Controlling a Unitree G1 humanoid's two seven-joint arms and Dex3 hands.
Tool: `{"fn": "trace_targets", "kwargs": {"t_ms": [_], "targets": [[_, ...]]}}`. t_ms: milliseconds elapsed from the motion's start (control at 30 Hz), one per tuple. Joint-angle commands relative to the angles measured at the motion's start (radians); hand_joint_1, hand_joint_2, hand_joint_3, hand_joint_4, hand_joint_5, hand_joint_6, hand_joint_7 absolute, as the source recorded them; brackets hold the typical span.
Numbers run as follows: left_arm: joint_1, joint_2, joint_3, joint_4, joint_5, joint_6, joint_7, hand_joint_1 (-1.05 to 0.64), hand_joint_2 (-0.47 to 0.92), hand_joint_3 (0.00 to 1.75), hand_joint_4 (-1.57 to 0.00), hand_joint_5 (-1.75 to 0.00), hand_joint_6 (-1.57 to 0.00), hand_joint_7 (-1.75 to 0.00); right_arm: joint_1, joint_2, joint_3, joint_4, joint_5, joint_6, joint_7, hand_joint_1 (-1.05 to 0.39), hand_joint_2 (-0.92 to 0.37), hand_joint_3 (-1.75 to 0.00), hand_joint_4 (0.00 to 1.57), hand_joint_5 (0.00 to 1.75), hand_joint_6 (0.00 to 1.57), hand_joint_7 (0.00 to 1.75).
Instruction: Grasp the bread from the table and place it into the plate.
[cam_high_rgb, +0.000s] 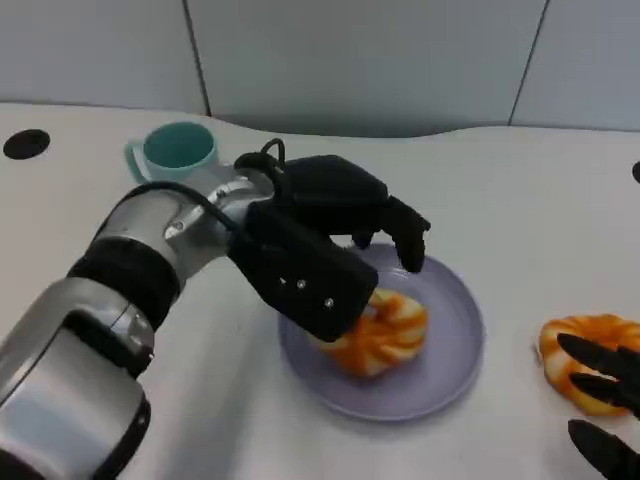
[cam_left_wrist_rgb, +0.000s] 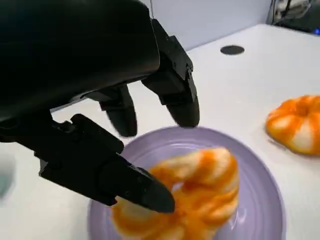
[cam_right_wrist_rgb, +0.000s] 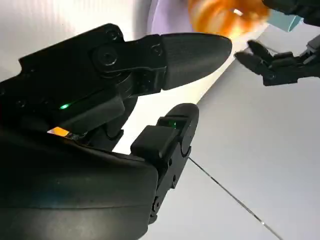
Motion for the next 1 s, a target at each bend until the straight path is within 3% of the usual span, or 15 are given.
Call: {"fn": "trace_targets", "kwargs": {"t_ms": [33,300,533,767,1000], "targets": [[-0.024,0.014,0.012,-0.016,-0.040,-0.004,-0.095,-0.73,0.87,0.00,-0.16,-0.43,-0.38,-0.01,0.003,-0.007,-0.006,0.003,0.011,-0.010,-0.006,-0.36,-0.92,-0.35,0.94,0.01,0.77,0.00],[-0.011,0.047,0.069,-0.035,-0.112,-0.065,-0.102,-0.82,0.92,0.02,-0.01,-0.28,-0.24,0.00,0.008,-0.007,-0.006,-0.010,0.009,0.007,-0.002,-0.37,-0.92,-0.35,0.92,0.00,0.76,0.00],[0.071,0.173,0.243,-0.091,-0.419,-0.057,-0.376,-0.80,0.92,0.10,0.00,-0.18,-0.15,0.00,0.014,-0.007,-0.008,-0.013,0.004,0.001,-0.008,-0.36,-0.92,-0.35,0.93,0.01,0.77,0.00],[0.230,0.234,0.400,-0.163,-0.731,0.071,-0.684,-0.73,0.92,0.06,-0.01,-0.12,-0.14,-0.01,0.020,-0.009,-0.010,-0.020,0.007,0.004,-0.003,-0.36,-0.92,-0.35,0.91,0.00,0.76,0.00],[0.429,0.279,0.524,-0.252,-0.854,0.170,-0.720,-0.78,0.92,0.09,-0.18,-0.18,-0.27,-0.04,0.027,-0.010,-0.013,-0.036,0.006,0.026,0.003,-0.37,-0.92,-0.35,0.92,0.01,0.77,0.00]]}}
